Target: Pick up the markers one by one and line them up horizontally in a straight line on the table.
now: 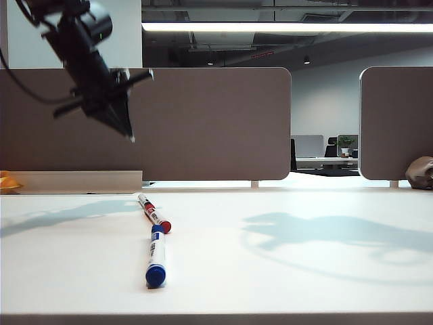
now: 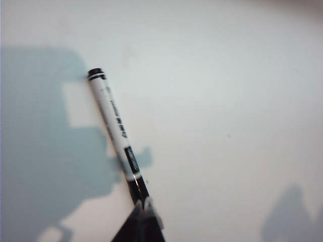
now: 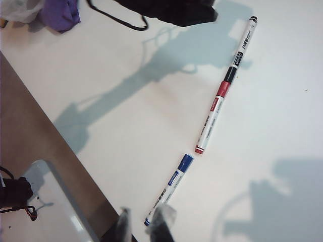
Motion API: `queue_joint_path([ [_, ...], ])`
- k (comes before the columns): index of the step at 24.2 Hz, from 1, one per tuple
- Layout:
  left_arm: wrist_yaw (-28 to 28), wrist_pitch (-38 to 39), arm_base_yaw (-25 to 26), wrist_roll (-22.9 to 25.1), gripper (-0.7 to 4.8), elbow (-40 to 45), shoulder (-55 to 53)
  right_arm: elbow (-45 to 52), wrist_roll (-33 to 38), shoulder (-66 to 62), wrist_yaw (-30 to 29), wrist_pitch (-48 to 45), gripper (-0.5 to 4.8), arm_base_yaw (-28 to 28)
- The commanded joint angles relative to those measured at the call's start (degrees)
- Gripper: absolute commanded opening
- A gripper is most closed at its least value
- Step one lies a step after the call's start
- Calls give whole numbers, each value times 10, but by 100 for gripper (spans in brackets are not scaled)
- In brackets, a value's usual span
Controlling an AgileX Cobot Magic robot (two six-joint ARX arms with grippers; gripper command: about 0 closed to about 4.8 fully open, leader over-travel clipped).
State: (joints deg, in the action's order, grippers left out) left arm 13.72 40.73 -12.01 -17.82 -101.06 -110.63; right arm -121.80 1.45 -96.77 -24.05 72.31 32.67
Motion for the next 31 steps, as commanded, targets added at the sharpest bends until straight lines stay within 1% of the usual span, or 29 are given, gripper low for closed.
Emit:
queue_joint_path([
  [1,-10,8,-12,39,-4,-3,60,-2,0,3,-2,7,63,0],
  [3,-13,7,-18,56,-4,-2,104,-2,-3,3,-1,17,63,0],
  [5,-45,15,-40,70,-4,-2,194,-2,-16,5,-3,41,62,0],
  [8,-66,27,-56,94,-4,-2,257,-2,-19,12,-7,43,62,0],
  [10,-77,44,-70,97,-4,-1,298,-2,-29,22,-19,43,57,0],
  [13,-103,62,-89,101,-4,10,353,-1,-40,44,-27,44,11,0],
  [14,-126,63,-100,102,-4,39,395,7,-45,61,-27,42,-9,0],
  [15,-138,64,-110,103,-4,75,431,29,-47,84,-24,39,-9,0],
  [18,-139,64,-117,97,-4,146,487,78,-52,116,-20,42,-8,0],
  [22,-140,60,-117,94,-4,259,566,168,-60,144,20,38,-5,0],
  [24,-139,50,-117,95,-4,310,604,210,-59,140,20,30,-5,0],
  [25,-139,41,-117,94,-4,328,618,223,-59,138,20,19,-5,0],
  [27,-140,24,-117,89,-4,371,653,282,-59,138,12,-49,-5,0],
  [28,-140,25,-117,98,-4,383,666,308,-59,134,8,-86,-5,1],
  [31,-139,24,-117,109,-4,395,682,339,-46,124,-1,-130,5,1],
])
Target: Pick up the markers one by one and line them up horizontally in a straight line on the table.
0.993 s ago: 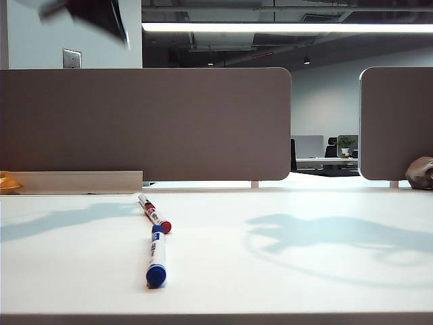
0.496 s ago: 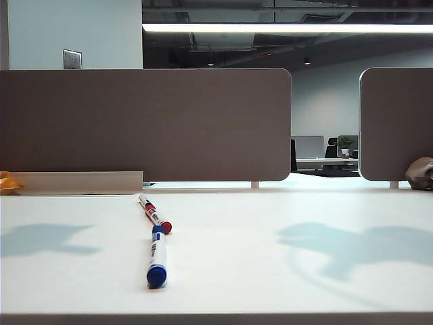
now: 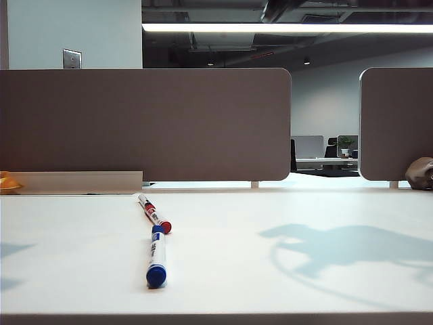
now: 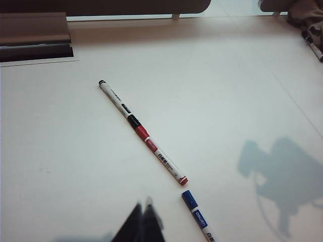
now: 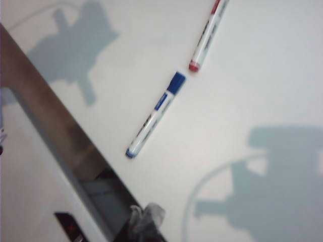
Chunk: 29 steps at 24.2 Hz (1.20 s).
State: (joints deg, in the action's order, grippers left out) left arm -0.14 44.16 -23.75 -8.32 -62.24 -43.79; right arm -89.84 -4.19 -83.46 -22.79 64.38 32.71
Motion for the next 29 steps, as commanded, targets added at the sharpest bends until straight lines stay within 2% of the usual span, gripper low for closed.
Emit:
queue_joint_path([
  [1,-1,-10,0,14,-4,11,24,30,40,-26,-16,-68,51,0],
  [2,-1,-10,0,14,-4,17,32,30,63,-49,-17,-73,98,2],
  [3,-2,-10,0,15,-4,21,39,30,73,-64,-17,-77,112,10],
  [6,-18,-9,0,23,-4,36,70,30,74,-118,-15,-95,118,42],
  [8,-19,-6,0,23,-4,42,89,30,74,-154,-11,-109,142,71],
  [9,-26,-5,0,23,-4,42,93,30,74,-164,-8,-115,168,80],
  [13,-52,2,0,23,-4,42,108,24,74,-196,43,-124,335,110],
  [16,-52,17,0,24,-4,42,111,24,76,-207,66,-132,344,117],
  [20,-50,21,0,23,-4,42,117,24,133,-222,107,-167,337,121],
  [23,-50,21,0,25,-4,42,124,24,139,-232,123,-171,332,121],
  [29,-52,23,0,26,-4,42,156,24,165,-259,128,-187,332,128],
])
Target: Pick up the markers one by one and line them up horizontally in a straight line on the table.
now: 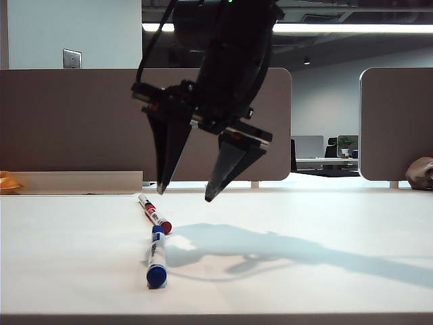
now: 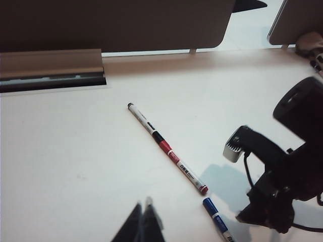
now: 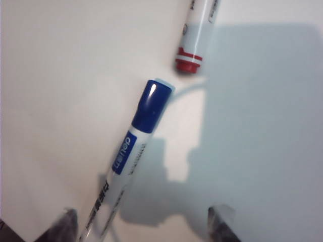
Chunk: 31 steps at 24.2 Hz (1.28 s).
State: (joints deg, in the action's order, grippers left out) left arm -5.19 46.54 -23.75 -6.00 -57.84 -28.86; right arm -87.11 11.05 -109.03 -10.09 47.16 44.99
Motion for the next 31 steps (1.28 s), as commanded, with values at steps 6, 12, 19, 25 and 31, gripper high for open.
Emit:
queue_joint_path([
  [6,1,10,0,10,-4,-2,11,-3,40,-25,12,-45,332,33],
  [12,1,28,0,15,-4,-2,23,-3,52,-50,26,-45,332,49],
  [19,0,37,0,15,-4,-2,49,-3,55,-72,27,-37,304,55],
  [25,0,41,0,15,-4,-2,52,-3,55,-75,42,-14,205,54],
  [31,0,40,0,15,-4,-2,56,-3,39,-75,66,20,192,53],
])
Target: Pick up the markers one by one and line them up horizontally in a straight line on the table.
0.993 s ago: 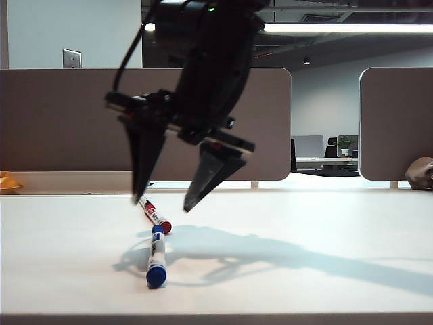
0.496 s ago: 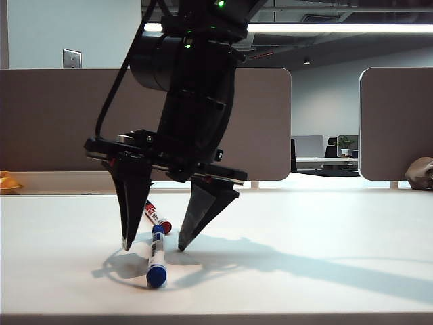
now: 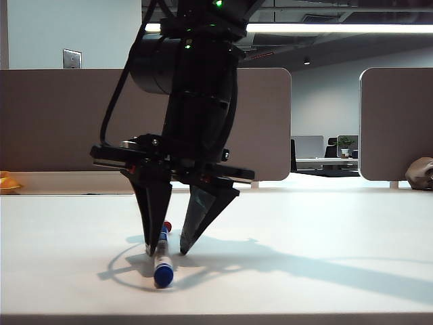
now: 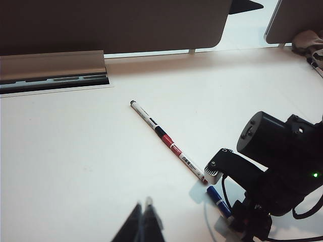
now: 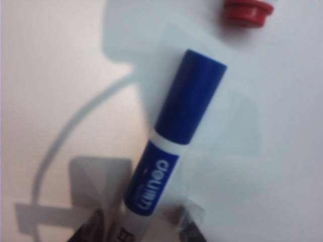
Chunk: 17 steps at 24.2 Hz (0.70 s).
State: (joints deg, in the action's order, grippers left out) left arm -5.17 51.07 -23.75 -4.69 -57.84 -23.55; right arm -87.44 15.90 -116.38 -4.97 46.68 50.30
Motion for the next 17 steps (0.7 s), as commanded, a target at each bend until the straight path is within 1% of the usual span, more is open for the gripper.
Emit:
queue_joint_path([
  [1,0,-5,0,2,-4,-2,5,1,-12,-1,20,29,178,0],
  [2,0,-6,0,2,-4,-2,7,1,-23,-1,25,37,168,-1],
  [9,0,-5,0,2,-4,-2,10,1,-49,-1,24,42,165,-2],
  [11,0,-5,0,2,-4,-2,10,1,-69,-1,23,48,165,-4],
  [17,0,-6,0,2,-4,-2,10,1,-96,-2,22,59,156,-14],
])
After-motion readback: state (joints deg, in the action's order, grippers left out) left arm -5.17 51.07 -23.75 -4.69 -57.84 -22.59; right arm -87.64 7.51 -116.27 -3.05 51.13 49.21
